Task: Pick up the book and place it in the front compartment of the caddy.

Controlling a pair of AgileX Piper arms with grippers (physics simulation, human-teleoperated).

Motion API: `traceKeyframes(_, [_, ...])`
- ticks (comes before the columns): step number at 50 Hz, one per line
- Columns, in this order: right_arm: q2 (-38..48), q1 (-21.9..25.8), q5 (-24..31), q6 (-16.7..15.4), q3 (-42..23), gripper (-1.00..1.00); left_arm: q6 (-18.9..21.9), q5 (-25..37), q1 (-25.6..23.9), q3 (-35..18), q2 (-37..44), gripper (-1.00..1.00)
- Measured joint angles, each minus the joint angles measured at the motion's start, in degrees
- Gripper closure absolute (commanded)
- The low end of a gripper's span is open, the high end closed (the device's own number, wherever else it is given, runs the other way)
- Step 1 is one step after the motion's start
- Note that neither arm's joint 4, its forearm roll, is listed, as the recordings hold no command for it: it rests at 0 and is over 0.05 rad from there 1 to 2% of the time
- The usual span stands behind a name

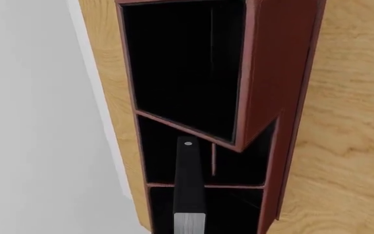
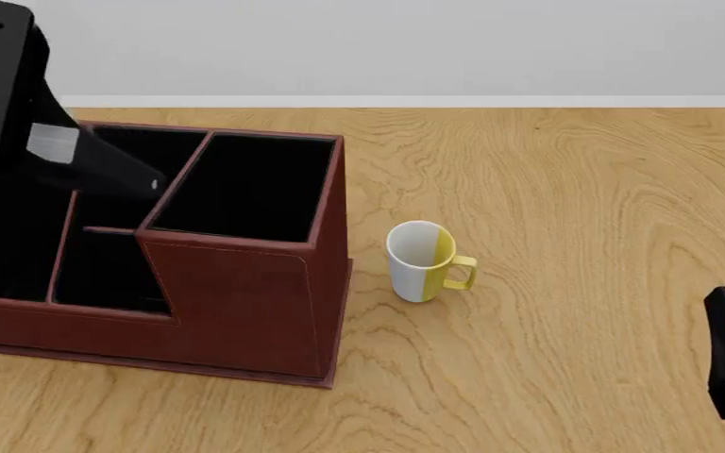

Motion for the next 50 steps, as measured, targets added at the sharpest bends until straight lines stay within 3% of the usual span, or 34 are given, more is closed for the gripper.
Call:
traceKeyframes(42, [0.0, -0.2, 0.9, -1.4, 0.1, -1.0, -4.4, -11.5, -1.6, 5.9, 8.8, 1.0])
traceKeyframes(43, [0.0, -0.2, 0.9, -1.4, 0.1, -1.0, -4.4, -11.7, -1.6, 5.9, 9.1, -1.0])
traceKeyframes(50, [-0.1, -0.2, 1.0, -1.5, 0.1, -1.0, -4.1, -13.5, -1.3, 5.7, 10.7, -1.0])
